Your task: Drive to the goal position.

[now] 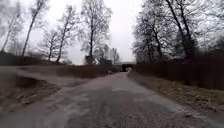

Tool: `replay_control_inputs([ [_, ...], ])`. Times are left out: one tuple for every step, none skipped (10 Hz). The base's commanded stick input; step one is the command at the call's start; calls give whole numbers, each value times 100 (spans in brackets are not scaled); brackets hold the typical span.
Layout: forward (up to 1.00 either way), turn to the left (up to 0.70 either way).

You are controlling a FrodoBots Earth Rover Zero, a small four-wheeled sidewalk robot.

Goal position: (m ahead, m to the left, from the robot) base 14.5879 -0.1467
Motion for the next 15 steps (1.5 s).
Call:
replay_control_inputs([
  [100, 0],
  [100, 0],
  [100, 0],
  [100, 0],
  [100, 0],
  [100, 0],
  [100, 0],
  [100, 0],
  [100, 0],
  [100, 0],
  [100, 0],
  [100, 0],
  [100, 0],
  [100, 4],
  [100, 26],
])
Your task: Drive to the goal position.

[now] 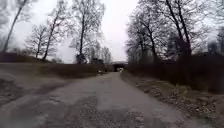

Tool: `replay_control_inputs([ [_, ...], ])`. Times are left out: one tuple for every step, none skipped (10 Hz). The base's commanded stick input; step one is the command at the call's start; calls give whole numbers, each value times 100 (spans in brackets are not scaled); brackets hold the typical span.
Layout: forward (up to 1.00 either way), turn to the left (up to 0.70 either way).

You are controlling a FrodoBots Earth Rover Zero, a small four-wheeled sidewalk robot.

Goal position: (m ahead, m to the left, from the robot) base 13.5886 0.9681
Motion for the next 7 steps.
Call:
replay_control_inputs([
  [100, 34],
  [100, 40],
  [100, 40],
  [100, 40],
  [100, 40],
  [100, 40],
  [100, 40],
])
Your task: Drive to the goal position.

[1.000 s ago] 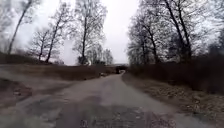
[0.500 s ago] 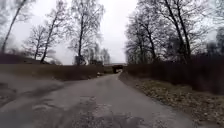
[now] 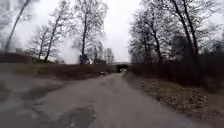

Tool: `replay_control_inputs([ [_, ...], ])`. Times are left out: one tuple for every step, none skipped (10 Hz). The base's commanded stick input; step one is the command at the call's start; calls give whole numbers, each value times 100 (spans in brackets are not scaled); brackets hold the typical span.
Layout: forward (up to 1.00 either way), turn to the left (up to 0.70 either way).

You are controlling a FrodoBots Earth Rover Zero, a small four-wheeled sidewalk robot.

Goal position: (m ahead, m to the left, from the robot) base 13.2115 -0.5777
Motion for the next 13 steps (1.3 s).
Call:
replay_control_inputs([
  [100, 40],
  [100, 34],
  [100, 15],
  [100, 0],
  [100, 0],
  [100, 0],
  [100, 0],
  [100, 0],
  [100, 0],
  [100, 0],
  [100, 0],
  [100, 0],
  [100, 0],
])
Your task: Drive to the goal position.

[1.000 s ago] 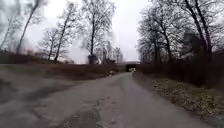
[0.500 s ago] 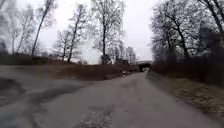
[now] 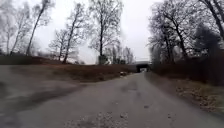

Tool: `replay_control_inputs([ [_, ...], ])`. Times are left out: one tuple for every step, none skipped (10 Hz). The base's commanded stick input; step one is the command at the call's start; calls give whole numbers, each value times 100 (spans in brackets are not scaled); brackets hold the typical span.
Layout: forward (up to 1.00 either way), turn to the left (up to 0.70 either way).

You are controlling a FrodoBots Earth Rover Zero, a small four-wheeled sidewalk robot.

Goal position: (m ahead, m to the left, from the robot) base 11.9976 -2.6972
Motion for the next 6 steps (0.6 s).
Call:
replay_control_inputs([
  [100, 0],
  [100, 0],
  [100, 0],
  [100, 0],
  [100, 0],
  [100, 0],
])
